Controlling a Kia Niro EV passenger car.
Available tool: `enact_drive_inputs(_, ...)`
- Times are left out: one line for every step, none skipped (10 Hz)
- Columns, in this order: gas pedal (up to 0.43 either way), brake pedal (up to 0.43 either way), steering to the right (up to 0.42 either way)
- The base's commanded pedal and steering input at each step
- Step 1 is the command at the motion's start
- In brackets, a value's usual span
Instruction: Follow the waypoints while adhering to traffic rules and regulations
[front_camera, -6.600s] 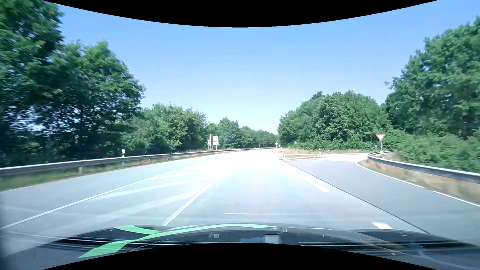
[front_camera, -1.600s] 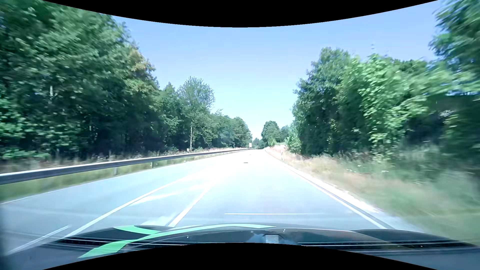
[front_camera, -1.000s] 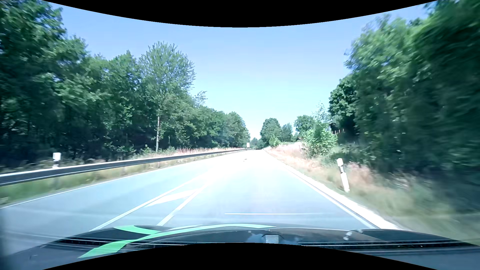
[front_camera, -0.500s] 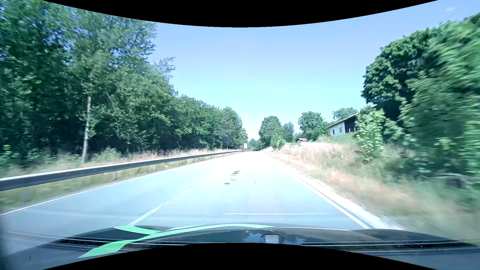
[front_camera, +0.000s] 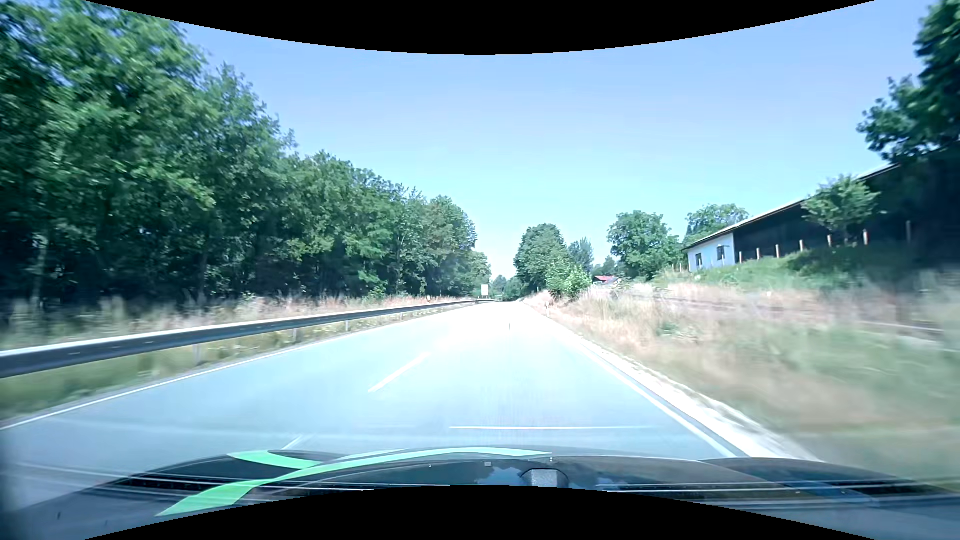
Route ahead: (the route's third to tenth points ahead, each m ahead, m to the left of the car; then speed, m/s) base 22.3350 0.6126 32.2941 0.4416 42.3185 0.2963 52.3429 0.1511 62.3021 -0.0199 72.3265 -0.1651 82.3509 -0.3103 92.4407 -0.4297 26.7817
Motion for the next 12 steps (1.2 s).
enact_drive_inputs(0.331,0.000,0.001)
enact_drive_inputs(0.331,0.000,0.001)
enact_drive_inputs(0.331,0.000,0.001)
enact_drive_inputs(0.331,0.000,0.000)
enact_drive_inputs(0.331,0.000,0.000)
enact_drive_inputs(0.331,0.000,0.000)
enact_drive_inputs(0.331,0.000,0.000)
enact_drive_inputs(0.331,0.000,0.000)
enact_drive_inputs(0.331,0.000,0.000)
enact_drive_inputs(0.331,0.000,0.000)
enact_drive_inputs(0.331,0.000,0.000)
enact_drive_inputs(0.331,0.000,0.000)
